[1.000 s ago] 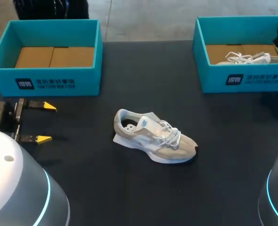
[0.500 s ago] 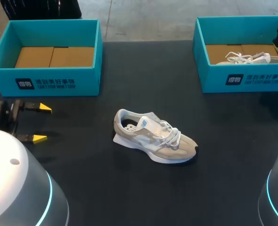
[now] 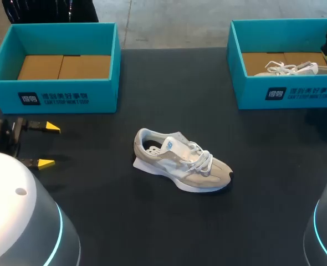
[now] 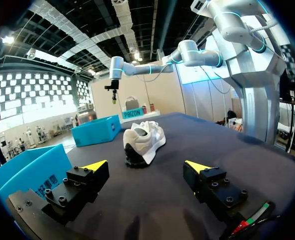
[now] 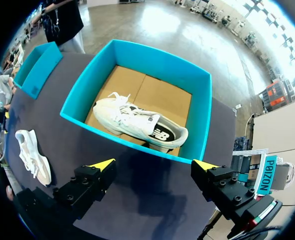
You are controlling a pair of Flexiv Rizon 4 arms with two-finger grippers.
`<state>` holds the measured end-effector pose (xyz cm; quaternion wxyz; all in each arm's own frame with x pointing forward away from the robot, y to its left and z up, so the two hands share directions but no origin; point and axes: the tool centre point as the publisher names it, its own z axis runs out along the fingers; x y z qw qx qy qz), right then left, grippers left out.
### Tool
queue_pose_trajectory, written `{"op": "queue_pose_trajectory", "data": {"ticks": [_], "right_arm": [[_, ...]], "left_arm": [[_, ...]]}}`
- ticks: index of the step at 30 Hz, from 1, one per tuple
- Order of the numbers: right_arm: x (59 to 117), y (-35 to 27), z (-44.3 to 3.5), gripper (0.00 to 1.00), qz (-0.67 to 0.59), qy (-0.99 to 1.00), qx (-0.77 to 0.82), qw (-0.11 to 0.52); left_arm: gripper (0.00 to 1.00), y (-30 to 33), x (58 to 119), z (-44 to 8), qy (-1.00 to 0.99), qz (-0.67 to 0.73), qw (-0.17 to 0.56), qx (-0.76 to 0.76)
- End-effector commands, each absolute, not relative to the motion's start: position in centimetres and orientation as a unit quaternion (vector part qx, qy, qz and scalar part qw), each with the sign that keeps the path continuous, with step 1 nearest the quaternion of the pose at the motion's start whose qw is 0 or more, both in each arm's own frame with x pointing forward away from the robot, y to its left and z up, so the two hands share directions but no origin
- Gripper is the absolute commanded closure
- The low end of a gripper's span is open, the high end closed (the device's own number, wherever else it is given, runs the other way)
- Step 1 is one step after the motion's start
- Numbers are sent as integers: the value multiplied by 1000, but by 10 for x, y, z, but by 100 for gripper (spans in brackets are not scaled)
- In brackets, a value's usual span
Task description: Take the shoe out of the shoebox, open the shoe tongue, remove and reinsert the insole, then place the shoe into the shoebox
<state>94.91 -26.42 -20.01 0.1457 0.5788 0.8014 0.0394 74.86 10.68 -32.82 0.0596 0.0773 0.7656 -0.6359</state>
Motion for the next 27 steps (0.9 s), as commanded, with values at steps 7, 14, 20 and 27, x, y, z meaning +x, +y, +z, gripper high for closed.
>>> {"op": "queue_pose_trajectory", "data": {"ticks": [7, 14, 20, 27], "right_arm": [[949, -264, -200, 0, 40, 802, 578, 146], [949, -264, -200, 0, 40, 802, 578, 146], [949, -264, -200, 0, 40, 802, 578, 146], [949, -264, -200, 0, 40, 802, 578, 146]], "left_arm": [[0, 106, 752, -337, 785, -614, 68, 42], [0, 105, 749, -351, 795, -604, 47, 33], [0, 106, 748, -355, 801, -597, 45, 33], [0, 106, 748, -355, 801, -597, 45, 33]]}}
